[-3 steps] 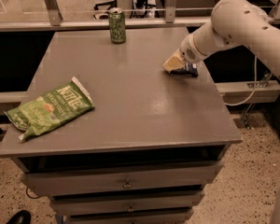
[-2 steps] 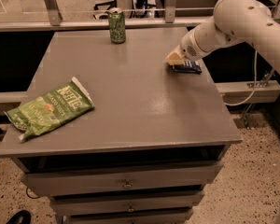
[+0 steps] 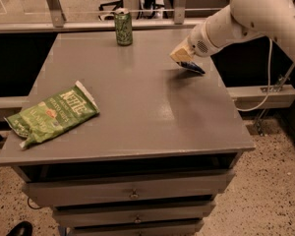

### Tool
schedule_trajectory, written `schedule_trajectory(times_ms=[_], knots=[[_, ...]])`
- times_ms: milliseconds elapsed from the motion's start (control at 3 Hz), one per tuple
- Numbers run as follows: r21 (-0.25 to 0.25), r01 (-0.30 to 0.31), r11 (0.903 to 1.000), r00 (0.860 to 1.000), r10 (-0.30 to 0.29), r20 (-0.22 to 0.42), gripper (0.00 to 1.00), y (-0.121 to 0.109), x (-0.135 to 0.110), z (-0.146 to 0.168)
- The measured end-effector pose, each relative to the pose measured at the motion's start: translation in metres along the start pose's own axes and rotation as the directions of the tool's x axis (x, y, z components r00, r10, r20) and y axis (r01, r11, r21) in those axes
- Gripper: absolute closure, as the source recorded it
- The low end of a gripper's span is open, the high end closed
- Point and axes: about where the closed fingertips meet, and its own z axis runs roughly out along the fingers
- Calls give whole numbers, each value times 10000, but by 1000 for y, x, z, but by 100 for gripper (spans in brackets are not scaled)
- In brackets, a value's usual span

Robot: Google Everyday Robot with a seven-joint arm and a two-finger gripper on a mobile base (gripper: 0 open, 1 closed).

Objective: Pick rxbar blueberry

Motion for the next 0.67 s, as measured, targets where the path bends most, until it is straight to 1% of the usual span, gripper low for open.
schedule_trajectory(times_ms=[333, 667], knots=[[119, 776, 9969, 9954, -781, 556, 100, 3, -31, -33], [317, 1406, 9896, 9814, -1435, 1275, 100, 3, -63, -75]])
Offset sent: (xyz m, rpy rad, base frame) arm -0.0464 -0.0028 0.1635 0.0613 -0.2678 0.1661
